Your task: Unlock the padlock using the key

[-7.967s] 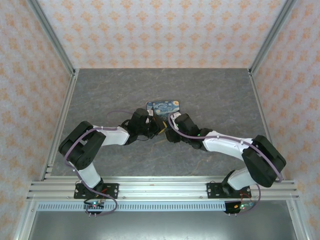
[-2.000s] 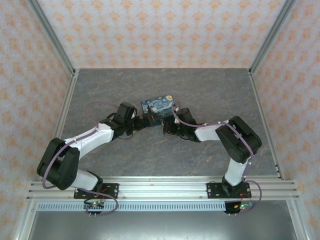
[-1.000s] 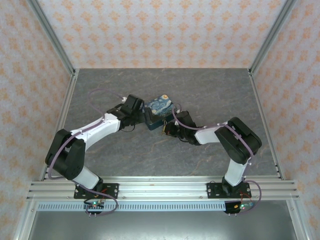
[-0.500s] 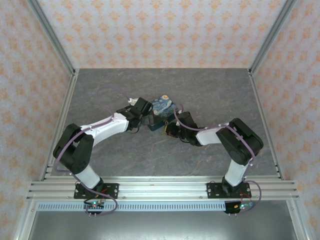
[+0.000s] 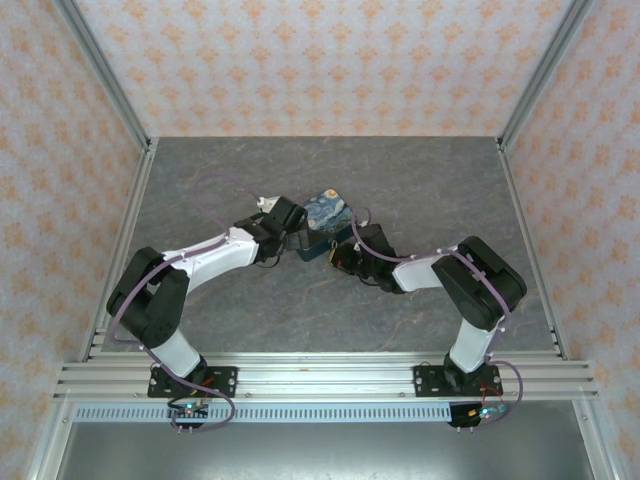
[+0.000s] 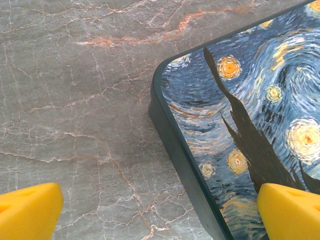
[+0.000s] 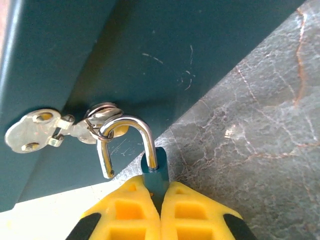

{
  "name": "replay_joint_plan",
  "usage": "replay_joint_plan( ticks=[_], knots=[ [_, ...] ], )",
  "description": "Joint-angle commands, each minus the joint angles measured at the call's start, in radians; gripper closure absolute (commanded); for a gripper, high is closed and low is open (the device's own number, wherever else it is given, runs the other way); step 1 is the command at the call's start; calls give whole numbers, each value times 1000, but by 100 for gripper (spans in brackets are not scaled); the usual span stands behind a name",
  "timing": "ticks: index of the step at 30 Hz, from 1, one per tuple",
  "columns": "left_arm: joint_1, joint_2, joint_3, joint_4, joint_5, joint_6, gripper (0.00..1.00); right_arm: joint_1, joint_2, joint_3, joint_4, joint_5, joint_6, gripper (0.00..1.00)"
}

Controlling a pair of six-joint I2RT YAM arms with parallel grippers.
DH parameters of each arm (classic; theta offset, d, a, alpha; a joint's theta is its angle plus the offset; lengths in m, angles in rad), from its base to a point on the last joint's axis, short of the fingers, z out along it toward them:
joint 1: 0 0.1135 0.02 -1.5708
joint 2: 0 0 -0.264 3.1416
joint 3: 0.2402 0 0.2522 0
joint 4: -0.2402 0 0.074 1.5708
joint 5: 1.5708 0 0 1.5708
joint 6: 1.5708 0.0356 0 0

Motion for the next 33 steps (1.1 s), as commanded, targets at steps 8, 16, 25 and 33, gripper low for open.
replay_joint_plan(
  ticks=[8, 16, 25, 33],
  knots=[
    [-17, 30, -65, -7, 11, 0, 0, -8, 34, 25, 55, -23, 77, 100],
    [-27, 36, -84, 9, 21, 1, 1, -10, 49, 52, 45, -22, 86, 100],
    [-27, 46, -100, 17, 21, -1, 1, -35, 44, 39, 53, -11, 90, 100],
    [-27, 57, -108, 24, 25, 2, 1, -62, 25, 32, 35, -17, 69, 100]
  ],
)
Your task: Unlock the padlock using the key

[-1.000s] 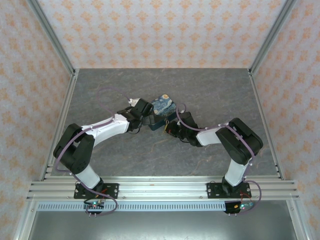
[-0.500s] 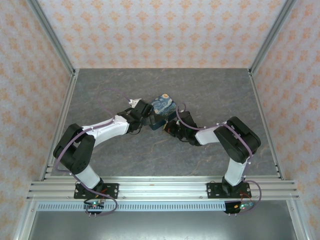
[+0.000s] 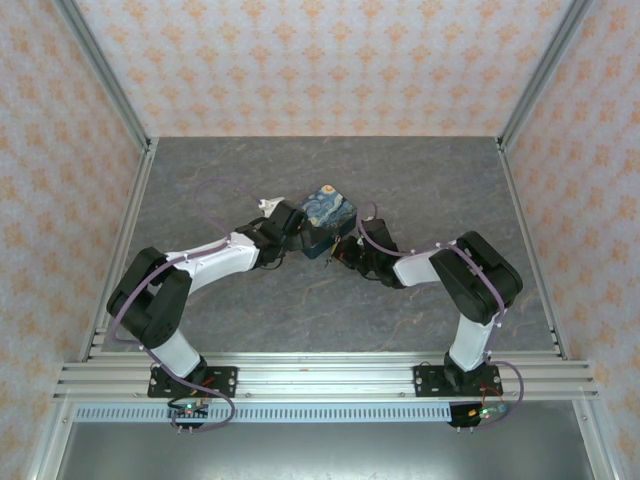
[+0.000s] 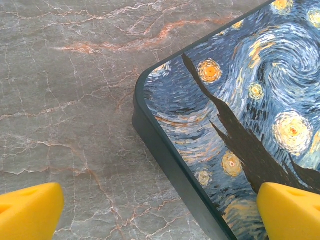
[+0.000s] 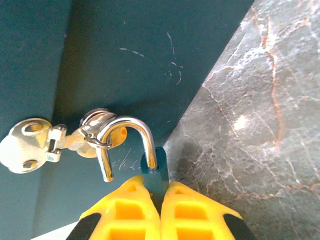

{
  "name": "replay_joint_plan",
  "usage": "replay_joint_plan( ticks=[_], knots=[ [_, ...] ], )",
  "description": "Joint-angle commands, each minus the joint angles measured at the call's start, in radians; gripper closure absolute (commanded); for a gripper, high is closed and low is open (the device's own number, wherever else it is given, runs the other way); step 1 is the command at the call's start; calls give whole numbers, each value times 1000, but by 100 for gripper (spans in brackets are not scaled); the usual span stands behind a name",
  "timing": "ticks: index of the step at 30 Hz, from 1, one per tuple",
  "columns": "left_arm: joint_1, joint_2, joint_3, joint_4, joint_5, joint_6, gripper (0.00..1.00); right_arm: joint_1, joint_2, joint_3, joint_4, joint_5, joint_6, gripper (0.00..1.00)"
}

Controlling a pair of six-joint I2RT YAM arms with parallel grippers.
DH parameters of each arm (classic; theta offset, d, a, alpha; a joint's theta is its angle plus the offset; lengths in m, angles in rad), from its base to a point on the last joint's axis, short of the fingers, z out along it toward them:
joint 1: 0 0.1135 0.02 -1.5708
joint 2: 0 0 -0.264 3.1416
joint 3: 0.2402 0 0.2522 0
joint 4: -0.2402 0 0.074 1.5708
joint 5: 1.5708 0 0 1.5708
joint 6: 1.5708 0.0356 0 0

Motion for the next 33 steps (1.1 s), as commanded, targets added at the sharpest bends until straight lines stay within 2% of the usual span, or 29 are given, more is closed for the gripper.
replay_joint_plan(
  ticks=[1, 21, 33],
  knots=[
    [-14, 56, -49, -112, 14, 12, 1, -17, -16, 4, 6, 14, -14, 100],
    [-14, 50, -77, -101, 21, 14, 2, -29, 5, 126, -28, 12, -3, 100],
    [-14, 50, -81, -105, 18, 15, 2, -78, 38, 169, -44, -5, 1, 100]
  ],
)
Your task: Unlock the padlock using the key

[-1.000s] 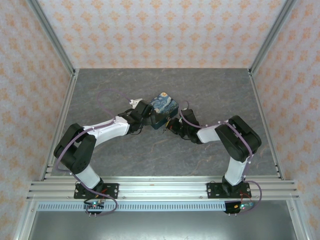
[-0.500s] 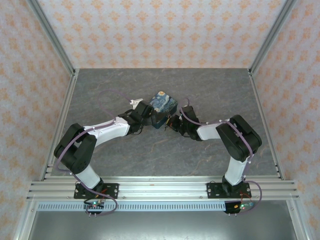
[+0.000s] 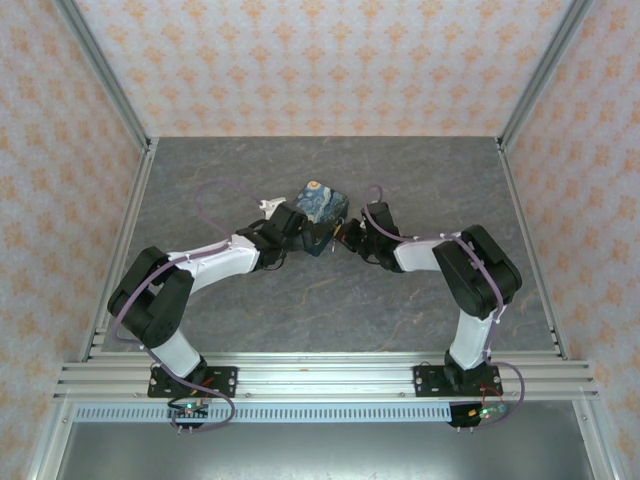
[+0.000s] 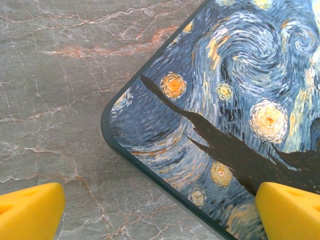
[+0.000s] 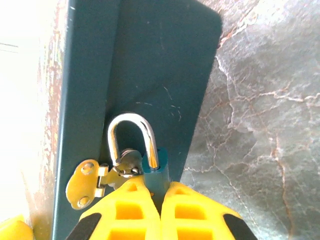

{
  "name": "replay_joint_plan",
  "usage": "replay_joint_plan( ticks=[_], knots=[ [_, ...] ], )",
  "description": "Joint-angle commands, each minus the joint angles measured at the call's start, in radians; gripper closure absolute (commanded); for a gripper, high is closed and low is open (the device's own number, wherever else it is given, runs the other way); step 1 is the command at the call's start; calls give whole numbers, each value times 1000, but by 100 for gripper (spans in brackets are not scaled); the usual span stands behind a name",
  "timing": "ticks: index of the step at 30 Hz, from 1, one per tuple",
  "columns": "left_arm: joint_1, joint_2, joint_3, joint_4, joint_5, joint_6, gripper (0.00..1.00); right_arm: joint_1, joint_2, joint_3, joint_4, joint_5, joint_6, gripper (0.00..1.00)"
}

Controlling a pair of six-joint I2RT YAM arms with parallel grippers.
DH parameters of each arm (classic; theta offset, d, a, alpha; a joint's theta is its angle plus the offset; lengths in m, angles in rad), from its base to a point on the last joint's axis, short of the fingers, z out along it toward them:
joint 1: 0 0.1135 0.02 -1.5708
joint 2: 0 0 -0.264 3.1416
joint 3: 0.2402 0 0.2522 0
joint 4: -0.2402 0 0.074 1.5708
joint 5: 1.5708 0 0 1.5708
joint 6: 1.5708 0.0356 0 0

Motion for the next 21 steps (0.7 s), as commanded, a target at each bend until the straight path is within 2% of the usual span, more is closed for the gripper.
replay_joint_plan(
  ticks=[1, 12, 21],
  knots=[
    [-9, 46, -56, -168, 17, 16, 2, -19, 12, 39, 36, -10, 0, 100],
    [-10, 26, -29, -178, 33, 23, 2, -47, -125, -83, -1, -33, -19, 100],
    [-8, -91, 32, -238, 94, 47, 0, -53, -316, -260, -134, 24, -44, 100]
  ],
)
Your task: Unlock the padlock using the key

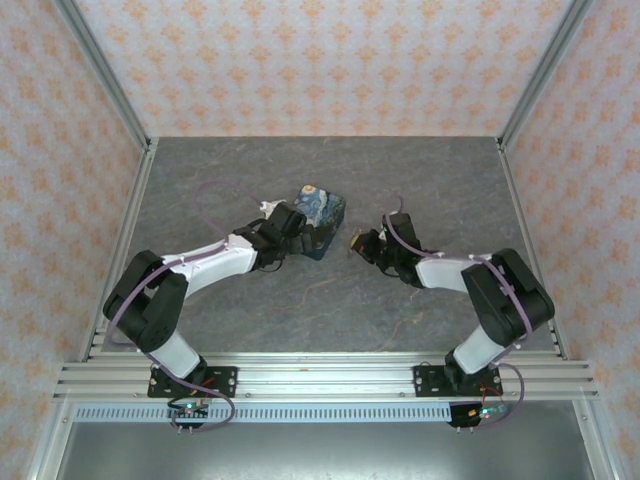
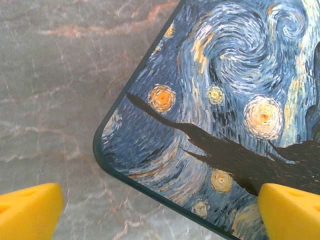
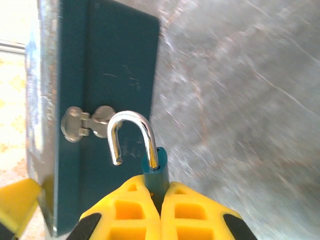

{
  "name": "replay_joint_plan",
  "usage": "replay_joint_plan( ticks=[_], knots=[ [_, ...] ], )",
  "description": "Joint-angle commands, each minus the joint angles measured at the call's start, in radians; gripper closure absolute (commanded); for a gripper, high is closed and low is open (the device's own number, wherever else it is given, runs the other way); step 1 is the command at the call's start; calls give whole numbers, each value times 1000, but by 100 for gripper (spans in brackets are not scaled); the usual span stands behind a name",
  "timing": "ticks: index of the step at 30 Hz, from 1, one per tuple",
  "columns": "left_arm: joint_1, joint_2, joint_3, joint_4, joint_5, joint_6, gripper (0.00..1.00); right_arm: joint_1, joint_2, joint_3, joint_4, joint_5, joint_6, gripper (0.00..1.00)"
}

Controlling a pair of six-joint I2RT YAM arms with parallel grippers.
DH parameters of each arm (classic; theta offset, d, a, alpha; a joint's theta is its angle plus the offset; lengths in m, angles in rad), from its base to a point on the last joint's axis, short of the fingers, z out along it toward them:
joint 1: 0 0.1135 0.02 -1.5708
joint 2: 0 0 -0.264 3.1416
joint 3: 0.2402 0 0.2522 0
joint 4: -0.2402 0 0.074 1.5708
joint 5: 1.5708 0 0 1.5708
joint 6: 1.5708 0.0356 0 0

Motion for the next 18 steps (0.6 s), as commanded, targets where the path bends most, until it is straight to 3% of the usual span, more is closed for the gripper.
replay_joint_plan(
  ticks=[1, 14, 18],
  knots=[
    [-6, -61, 28, -148, 41, 33, 0, -4, -87, -52, -98, 56, -30, 100],
    [-5, -273, 57, -266, 44, 22, 0, -183, -443, -224, -484, 154, -24, 100],
    [0, -316, 59, -296, 38, 27, 0, -218, -512, -229, -573, 162, -45, 65]
  ],
)
